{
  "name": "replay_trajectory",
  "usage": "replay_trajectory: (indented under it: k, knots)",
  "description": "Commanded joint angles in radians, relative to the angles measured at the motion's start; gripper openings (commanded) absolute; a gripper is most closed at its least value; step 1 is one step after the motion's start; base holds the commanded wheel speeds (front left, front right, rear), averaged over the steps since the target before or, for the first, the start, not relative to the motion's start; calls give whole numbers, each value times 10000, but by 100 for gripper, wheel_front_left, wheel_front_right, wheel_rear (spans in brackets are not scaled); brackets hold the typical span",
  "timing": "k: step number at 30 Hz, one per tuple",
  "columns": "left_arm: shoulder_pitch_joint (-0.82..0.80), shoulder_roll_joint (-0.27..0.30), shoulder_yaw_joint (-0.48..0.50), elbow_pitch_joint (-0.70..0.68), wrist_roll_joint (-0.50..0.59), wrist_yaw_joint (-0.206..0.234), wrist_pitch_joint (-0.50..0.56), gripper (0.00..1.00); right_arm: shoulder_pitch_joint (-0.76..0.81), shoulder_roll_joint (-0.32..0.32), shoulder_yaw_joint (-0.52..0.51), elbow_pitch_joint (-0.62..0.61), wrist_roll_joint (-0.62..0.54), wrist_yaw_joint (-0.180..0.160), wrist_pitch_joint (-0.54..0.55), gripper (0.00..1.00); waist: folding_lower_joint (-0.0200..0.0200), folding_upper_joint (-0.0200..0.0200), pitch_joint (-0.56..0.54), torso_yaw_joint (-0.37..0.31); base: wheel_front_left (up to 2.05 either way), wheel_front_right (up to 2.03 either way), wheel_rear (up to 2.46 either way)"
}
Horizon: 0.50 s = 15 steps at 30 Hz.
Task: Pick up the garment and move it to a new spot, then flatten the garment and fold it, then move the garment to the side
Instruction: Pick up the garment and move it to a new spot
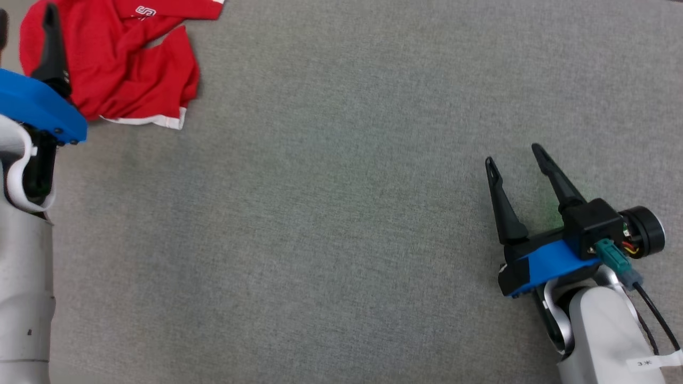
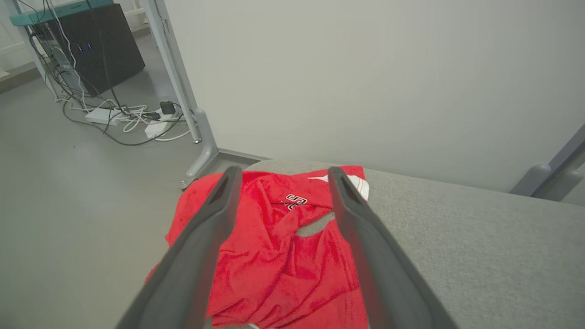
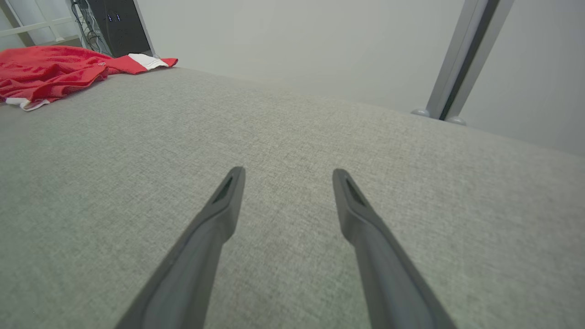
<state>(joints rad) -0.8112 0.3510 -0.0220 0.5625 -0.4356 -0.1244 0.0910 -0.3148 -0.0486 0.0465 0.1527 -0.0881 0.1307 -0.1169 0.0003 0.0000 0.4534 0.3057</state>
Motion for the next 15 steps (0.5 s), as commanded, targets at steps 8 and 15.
replay_trajectory:
  k: [8, 15]
  knots:
    - [-590, 132, -1949, 1442, -1037, -58, 999, 100, -16, -50, -443, -543, -429, -2, 62, 100, -3, 0, 1027, -273, 0, 0, 0]
    - [-655, 531, -3244, 1977, -2153, -62, 1508, 100, 61, -78, -553, -711, -386, -7, 43, 100, -3, 0, 1293, -500, 0, 0, 0]
